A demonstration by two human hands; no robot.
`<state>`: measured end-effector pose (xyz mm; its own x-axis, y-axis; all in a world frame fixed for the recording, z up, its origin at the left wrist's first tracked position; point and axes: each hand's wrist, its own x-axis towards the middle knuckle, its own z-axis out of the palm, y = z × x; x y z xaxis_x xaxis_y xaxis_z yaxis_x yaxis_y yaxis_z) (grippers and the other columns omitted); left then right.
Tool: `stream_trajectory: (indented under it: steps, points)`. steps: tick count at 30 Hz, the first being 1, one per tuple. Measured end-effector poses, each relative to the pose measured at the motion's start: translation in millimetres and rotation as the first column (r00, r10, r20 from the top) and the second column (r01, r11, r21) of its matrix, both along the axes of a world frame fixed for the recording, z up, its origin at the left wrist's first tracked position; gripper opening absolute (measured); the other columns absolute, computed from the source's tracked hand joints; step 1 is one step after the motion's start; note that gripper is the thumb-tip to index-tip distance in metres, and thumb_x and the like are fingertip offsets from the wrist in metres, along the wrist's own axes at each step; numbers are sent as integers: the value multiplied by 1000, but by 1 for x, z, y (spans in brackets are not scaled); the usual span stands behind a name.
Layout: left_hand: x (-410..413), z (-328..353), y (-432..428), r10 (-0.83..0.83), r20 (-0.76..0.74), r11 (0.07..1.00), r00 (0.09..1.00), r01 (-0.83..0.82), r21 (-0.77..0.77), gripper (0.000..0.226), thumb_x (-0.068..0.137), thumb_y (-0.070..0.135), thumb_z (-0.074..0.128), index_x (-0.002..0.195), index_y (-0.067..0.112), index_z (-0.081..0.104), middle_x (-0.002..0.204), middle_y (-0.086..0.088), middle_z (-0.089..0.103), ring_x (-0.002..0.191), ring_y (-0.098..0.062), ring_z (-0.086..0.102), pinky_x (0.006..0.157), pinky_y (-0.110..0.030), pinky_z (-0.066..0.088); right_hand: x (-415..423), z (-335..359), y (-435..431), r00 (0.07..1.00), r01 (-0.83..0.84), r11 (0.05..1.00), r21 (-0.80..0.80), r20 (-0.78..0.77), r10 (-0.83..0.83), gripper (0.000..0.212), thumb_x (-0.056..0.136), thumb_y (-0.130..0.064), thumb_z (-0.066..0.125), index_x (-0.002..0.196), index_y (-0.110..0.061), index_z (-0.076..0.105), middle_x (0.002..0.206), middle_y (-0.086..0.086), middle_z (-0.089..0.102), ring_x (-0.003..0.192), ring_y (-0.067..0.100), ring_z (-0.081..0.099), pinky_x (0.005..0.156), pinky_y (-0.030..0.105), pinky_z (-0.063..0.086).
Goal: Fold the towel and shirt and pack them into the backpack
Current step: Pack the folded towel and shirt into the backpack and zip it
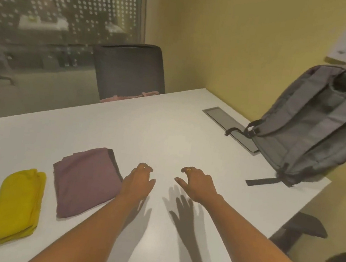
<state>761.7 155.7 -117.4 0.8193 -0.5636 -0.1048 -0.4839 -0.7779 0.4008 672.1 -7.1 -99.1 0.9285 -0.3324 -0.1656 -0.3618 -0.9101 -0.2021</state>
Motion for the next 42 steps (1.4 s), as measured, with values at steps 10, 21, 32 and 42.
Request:
stream_trajectory:
  steps: [10, 21, 32, 42]
  points:
    - [-21, 61, -179, -307, 67, 949, 949, 310, -51, 41, 95, 29, 44, 133, 15, 41, 142, -1, 37, 123, -22, 47, 97, -33, 38, -90, 47, -168, 889, 436, 900, 26, 145, -434, 49, 95, -47, 40, 133, -16, 44, 134, 1, 52, 128, 22, 43, 99, 42, 36]
    - [-30, 119, -376, -419, 97, 887, 903, 429, -170, 41, 91, 28, 51, 127, 11, 50, 132, -9, 51, 119, -27, 51, 92, -37, 42, -135, 100, -353, 678, 675, 732, 85, 319, -662, 48, 93, -46, 47, 130, -16, 48, 136, 5, 49, 128, 26, 42, 102, 47, 37]
    - [-45, 147, -526, -473, 37, 813, 880, 452, -367, 43, 89, 30, 57, 126, 8, 52, 130, -10, 55, 119, -26, 52, 99, -35, 42, -151, 124, -488, 211, 791, 485, 373, 578, -788, 62, 85, -32, 64, 135, -7, 38, 141, 15, 33, 132, 33, 30, 103, 48, 35]
    - [-63, 144, -565, -537, -20, 775, 843, 484, -407, 46, 90, 28, 56, 129, 5, 48, 134, -12, 52, 124, -25, 49, 100, -32, 38, -138, 112, -530, 11, 477, 356, 804, 399, -917, 110, 63, -39, 83, 145, -8, 17, 143, 15, 39, 128, 32, 43, 104, 45, 40]
